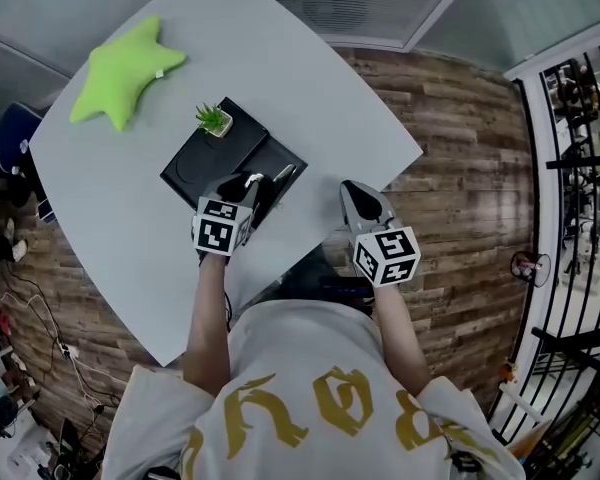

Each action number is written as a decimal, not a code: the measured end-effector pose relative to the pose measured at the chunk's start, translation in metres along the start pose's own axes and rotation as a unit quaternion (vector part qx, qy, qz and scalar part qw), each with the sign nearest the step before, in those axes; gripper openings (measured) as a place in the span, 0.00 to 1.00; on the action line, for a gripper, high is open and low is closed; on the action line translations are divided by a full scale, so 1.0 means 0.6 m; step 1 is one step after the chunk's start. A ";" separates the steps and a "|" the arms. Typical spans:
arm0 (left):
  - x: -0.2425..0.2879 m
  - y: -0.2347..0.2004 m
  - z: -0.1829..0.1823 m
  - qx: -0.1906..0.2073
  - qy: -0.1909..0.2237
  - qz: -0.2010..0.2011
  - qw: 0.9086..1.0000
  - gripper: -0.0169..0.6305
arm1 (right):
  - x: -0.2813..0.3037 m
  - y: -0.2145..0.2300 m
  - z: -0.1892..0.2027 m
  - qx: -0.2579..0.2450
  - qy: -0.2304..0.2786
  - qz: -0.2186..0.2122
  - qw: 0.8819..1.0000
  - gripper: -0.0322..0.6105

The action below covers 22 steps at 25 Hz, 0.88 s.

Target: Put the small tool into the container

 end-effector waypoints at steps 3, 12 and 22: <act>-0.030 -0.003 -0.014 -0.013 0.030 -0.017 0.999 0.18 | -0.011 -0.014 -0.004 -0.008 0.006 -0.006 1.000 0.08; -0.143 0.010 -0.047 -0.037 0.133 -0.054 0.989 0.14 | -0.042 -0.088 -0.014 -0.045 0.038 -0.027 0.998 0.08; -0.233 0.044 -0.049 -0.084 0.230 -0.055 0.968 0.07 | -0.091 -0.159 -0.031 -0.085 0.088 -0.040 0.992 0.08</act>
Point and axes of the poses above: the fingertips, and each gripper's own axes: x forward along the fingers, y to its right, z out of its underside, the point moved 4 cm from there along -x, backward along the fingers, and after that the axes turned 13 degrees about x, right-handed, at the moved point
